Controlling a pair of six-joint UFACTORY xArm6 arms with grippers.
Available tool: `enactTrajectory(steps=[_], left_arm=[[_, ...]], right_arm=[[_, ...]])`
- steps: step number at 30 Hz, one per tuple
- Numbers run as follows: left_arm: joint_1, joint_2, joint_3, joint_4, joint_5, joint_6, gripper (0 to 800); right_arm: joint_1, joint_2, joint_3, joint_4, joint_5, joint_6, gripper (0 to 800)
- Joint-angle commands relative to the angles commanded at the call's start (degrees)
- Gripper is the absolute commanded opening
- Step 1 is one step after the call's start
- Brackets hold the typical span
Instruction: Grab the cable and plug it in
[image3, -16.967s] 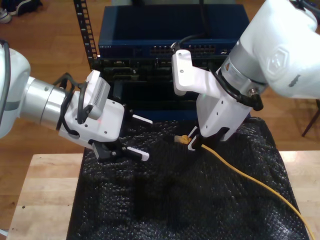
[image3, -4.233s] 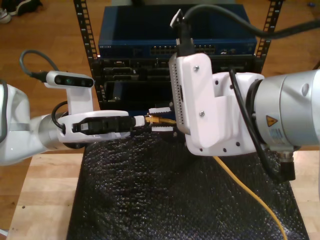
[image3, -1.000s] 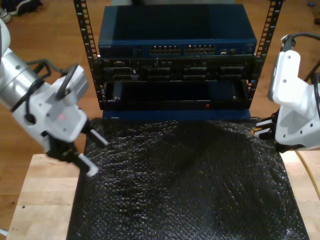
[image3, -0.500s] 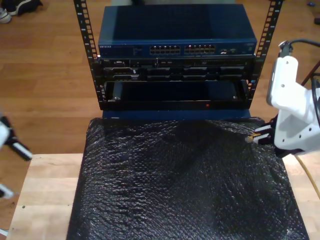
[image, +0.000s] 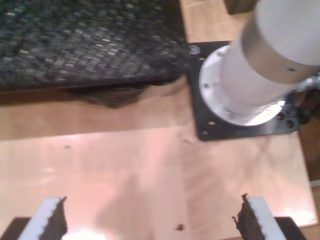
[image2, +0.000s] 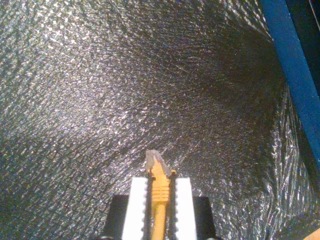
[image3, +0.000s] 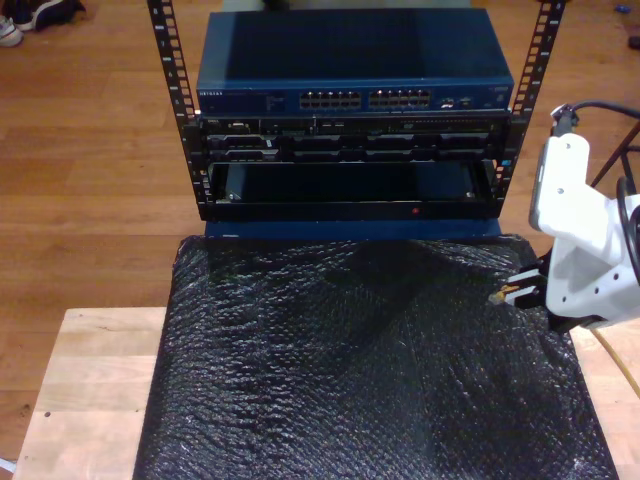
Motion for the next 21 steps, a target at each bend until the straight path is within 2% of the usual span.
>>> enactTrajectory(steps=[7,13,21], left_arm=[[6.2,-3.3,8.4,5.1,-3.9,7.7,799],[10.1,-6.5,15.7,6.2,-8.1,11.1,799],[12.7,-7.1,21.3,6.3,-13.3,12.2,799]], right_arm=[[0.0,-0.9,1.1,0.0,0.0,0.0,0],[0.0,-1.4,2.0,0.0,0.0,0.0,0],[-0.1,-2.1,3.3,-0.1,0.0,0.0,0]])
